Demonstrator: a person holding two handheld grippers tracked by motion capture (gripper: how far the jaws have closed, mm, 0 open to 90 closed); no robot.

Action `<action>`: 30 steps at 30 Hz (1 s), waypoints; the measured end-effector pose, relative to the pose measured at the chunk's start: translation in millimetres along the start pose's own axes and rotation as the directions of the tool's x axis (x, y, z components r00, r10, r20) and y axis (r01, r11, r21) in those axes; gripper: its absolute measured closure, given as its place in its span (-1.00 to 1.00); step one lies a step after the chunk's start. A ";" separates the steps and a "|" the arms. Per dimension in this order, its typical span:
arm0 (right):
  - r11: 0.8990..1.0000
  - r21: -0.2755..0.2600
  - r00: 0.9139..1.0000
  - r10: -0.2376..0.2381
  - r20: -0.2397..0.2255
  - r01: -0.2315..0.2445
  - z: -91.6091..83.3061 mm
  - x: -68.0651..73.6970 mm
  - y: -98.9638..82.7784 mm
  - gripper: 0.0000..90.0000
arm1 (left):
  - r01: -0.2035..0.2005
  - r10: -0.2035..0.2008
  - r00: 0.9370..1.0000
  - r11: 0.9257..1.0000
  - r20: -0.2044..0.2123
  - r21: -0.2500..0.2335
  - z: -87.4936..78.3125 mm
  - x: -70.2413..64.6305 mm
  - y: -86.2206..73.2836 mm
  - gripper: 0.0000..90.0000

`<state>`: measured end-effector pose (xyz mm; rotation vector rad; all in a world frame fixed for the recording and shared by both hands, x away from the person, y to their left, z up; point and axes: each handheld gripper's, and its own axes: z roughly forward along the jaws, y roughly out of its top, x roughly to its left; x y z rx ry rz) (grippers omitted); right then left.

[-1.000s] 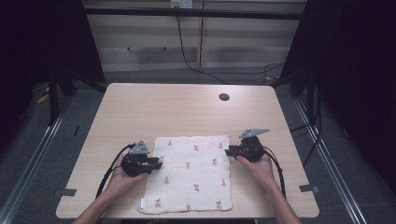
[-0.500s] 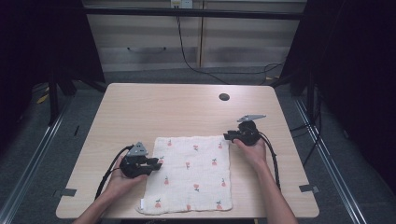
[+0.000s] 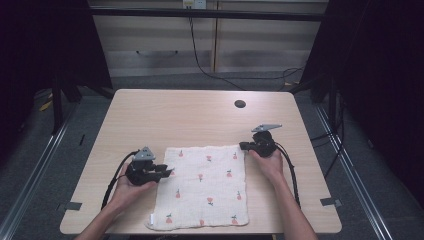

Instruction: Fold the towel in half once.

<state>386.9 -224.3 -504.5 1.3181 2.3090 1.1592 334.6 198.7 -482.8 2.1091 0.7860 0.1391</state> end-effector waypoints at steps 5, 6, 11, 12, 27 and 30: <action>1.000 -0.006 1.000 -0.001 -0.004 0.001 -2.1 2.0 -0.8 0.97 | 0.033 -0.035 0.999 0.998 -0.034 -0.050 -3.6 18.6 18.6 0.60; 1.000 -0.010 1.000 -0.002 -0.007 0.002 -2.1 2.4 -0.4 0.97 | 0.035 -0.037 0.999 0.998 -0.040 -0.053 -1.1 22.6 22.2 0.60; 1.000 -0.009 1.000 -0.001 -0.004 0.001 -0.9 2.0 -1.0 0.97 | 0.066 -0.068 0.997 0.997 -0.041 -0.045 19.4 41.9 33.4 0.60; 1.000 -0.007 1.000 0.003 -0.004 -0.003 -0.7 2.2 -1.4 0.97 | 0.072 -0.074 0.996 0.997 -0.047 -0.040 23.9 44.8 32.9 0.60; 1.000 -0.014 1.000 0.001 -0.018 -0.001 -6.6 3.1 -3.3 0.96 | 0.049 -0.045 0.991 0.998 -0.124 0.032 51.2 53.6 23.9 0.48; 1.000 -0.020 1.000 0.005 -0.021 -0.005 -5.8 2.3 -3.5 0.96 | 0.029 -0.024 0.993 0.999 -0.112 0.037 51.4 51.2 23.3 0.54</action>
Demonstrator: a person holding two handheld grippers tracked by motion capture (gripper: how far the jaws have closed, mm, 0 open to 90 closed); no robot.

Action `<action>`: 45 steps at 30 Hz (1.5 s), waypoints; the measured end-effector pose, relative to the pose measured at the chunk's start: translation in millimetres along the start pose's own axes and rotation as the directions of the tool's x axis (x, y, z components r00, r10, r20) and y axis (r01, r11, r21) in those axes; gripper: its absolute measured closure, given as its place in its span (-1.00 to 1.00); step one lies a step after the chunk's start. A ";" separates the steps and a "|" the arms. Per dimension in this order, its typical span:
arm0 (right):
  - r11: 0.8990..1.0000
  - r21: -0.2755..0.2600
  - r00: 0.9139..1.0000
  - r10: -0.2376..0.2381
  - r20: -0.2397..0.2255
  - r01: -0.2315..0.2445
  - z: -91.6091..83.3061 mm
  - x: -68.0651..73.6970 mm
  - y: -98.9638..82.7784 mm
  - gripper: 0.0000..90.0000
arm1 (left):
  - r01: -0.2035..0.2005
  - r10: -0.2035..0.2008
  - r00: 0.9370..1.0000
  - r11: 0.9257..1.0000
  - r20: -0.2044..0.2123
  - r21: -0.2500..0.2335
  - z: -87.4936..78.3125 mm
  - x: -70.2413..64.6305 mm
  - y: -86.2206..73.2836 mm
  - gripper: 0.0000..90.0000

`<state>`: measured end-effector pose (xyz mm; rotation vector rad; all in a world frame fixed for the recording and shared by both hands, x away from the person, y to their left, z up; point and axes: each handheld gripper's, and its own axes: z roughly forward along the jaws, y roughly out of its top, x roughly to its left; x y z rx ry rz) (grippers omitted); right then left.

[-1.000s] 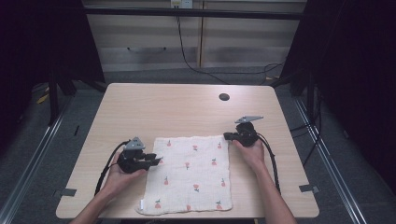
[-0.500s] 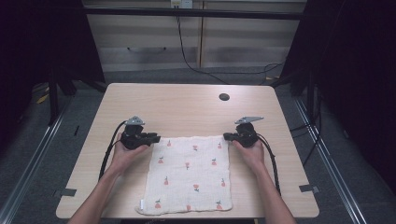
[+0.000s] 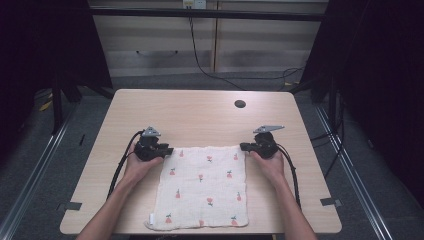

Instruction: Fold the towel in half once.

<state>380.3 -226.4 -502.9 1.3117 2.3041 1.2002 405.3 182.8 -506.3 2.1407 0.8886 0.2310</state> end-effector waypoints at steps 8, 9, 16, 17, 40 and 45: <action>1.000 0.000 1.000 -0.007 -0.003 0.007 -2.4 5.0 -1.0 0.96 | -0.017 0.017 1.000 1.000 0.008 0.002 0.7 -5.2 -0.4 0.91; 1.000 -0.002 1.000 -0.006 -0.005 0.006 -3.0 5.8 -0.7 0.96 | -0.020 0.020 1.000 1.000 0.001 0.008 0.5 -6.5 0.3 0.92; 0.999 -0.029 1.000 -0.023 -0.004 0.023 -9.1 9.6 3.1 0.97 | 0.005 -0.004 1.000 0.999 0.022 -0.039 -8.2 -5.0 4.7 0.94; 0.999 -0.033 1.000 -0.019 -0.005 0.019 -10.1 9.4 3.2 0.96 | 0.011 -0.009 1.000 0.999 0.028 -0.048 -10.2 -4.9 5.3 0.94; 0.987 -0.162 0.999 -0.021 -0.040 0.015 -41.3 15.0 17.8 0.97 | 0.020 -0.006 0.998 0.980 0.070 -0.196 -43.6 -13.0 24.5 0.94; 0.981 -0.193 0.998 -0.044 -0.042 0.035 -52.0 20.3 26.6 0.97 | 0.029 -0.014 0.997 0.978 0.075 -0.209 -47.2 -11.8 24.5 0.94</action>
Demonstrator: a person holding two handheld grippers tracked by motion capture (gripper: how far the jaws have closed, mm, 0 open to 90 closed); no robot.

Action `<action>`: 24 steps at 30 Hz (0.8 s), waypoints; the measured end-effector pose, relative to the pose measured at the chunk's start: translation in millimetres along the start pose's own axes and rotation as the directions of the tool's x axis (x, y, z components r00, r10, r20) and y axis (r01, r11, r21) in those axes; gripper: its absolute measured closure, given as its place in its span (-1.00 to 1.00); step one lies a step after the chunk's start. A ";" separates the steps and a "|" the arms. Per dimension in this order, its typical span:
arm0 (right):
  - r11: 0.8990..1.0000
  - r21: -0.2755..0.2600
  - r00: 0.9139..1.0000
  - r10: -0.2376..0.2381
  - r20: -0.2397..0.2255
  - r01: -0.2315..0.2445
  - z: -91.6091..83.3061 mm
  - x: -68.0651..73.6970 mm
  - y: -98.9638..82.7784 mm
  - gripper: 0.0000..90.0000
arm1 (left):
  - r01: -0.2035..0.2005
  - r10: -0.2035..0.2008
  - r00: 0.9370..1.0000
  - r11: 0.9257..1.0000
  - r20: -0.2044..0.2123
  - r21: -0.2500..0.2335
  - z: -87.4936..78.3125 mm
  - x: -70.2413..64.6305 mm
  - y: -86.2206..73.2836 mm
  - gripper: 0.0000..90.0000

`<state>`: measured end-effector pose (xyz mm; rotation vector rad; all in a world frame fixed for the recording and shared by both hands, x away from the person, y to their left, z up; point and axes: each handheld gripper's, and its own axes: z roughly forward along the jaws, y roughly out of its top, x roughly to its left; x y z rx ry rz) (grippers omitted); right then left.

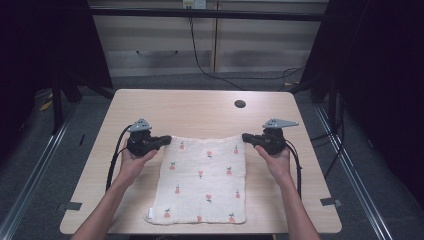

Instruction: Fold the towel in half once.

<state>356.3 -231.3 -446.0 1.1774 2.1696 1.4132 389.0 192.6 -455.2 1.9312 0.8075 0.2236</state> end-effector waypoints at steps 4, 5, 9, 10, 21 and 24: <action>0.999 -0.033 1.000 -0.010 0.000 0.010 -7.4 0.1 9.1 0.97 | 0.003 -0.003 1.000 0.999 -0.003 -0.032 -5.9 -1.9 6.2 0.94; 0.999 -0.043 1.000 -0.009 0.000 0.009 -9.2 -0.6 11.2 0.97 | 0.010 -0.010 1.000 0.999 -0.002 -0.046 -7.5 -2.0 8.5 0.94; 0.997 -0.077 1.000 -0.002 0.004 0.002 -14.7 -3.2 19.2 0.97 | -0.006 0.005 1.000 0.998 -0.017 -0.060 -9.4 -7.1 15.3 0.94; 0.997 -0.079 1.000 -0.006 0.010 0.007 -15.7 -4.1 21.3 0.97 | -0.006 0.005 1.000 0.998 -0.021 -0.060 -9.1 -7.9 16.3 0.94; 0.991 -0.132 0.999 -0.010 0.030 0.014 -33.7 -8.2 50.8 0.97 | -0.046 0.045 0.999 0.994 -0.011 -0.096 -23.2 -18.5 48.6 0.94; 0.991 -0.135 1.000 -0.018 0.009 0.019 -37.0 -4.1 49.8 0.97 | -0.062 0.063 0.998 0.994 -0.001 -0.095 -25.3 -24.2 46.3 0.95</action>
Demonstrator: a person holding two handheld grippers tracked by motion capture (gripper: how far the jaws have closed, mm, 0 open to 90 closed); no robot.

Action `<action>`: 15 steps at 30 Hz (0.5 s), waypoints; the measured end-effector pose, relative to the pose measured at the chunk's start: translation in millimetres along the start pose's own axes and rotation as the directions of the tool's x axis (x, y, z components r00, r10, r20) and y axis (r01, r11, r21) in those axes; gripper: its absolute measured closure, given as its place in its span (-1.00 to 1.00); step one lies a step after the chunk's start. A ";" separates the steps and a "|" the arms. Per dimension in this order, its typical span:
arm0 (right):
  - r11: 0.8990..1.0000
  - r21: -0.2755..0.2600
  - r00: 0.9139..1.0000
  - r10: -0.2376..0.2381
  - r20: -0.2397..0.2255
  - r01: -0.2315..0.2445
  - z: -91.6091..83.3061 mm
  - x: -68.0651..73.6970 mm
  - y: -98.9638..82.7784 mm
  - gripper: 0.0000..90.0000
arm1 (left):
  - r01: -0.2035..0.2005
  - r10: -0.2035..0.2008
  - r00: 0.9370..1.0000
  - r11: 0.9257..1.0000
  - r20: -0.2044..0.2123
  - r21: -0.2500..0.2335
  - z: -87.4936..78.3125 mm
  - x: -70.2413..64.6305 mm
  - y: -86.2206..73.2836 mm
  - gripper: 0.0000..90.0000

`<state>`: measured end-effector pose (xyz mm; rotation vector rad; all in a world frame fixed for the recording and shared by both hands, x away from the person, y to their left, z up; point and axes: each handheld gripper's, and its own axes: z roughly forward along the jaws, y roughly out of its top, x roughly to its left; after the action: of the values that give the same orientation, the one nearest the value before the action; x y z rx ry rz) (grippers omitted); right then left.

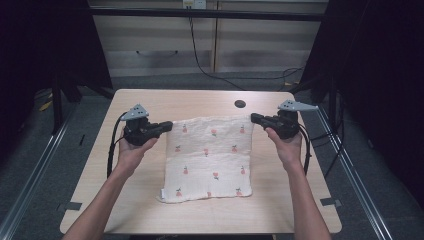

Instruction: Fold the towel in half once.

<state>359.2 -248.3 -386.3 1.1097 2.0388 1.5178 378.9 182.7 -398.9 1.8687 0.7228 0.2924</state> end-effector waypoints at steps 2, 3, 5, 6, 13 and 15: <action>0.999 0.034 0.999 -0.032 -0.007 0.032 -0.6 4.5 -4.5 0.98 | 0.001 -0.001 1.000 1.000 0.007 0.014 0.0 -2.8 -7.3 0.94; 0.998 0.045 0.999 -0.044 -0.009 0.045 -1.6 6.5 -7.5 0.98 | -0.001 0.001 1.000 1.000 0.012 0.019 -0.3 -4.0 -11.5 0.94; 0.998 0.049 0.999 -0.040 -0.016 0.041 -5.9 8.5 -13.9 0.98 | -0.004 0.004 1.000 1.000 0.009 0.030 -2.2 -5.8 -18.3 0.94; 0.998 0.052 0.999 -0.040 -0.021 0.041 -8.5 8.6 -16.9 0.98 | -0.002 0.001 1.000 0.999 0.012 0.032 -4.1 -6.4 -20.6 0.94; 0.992 0.107 0.998 -0.063 -0.031 0.066 -23.6 18.6 -37.2 0.98 | -0.025 0.024 0.999 0.999 0.032 0.043 -19.5 -15.1 -30.9 0.95; 0.989 0.126 0.997 -0.071 -0.033 0.074 -26.9 23.4 -43.1 0.98 | -0.038 0.037 0.999 0.998 0.039 0.042 -24.2 -19.2 -33.0 0.95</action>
<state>310.1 -252.3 -412.8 1.0535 2.1973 1.3926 340.1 197.7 -416.4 1.9249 0.6730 0.2664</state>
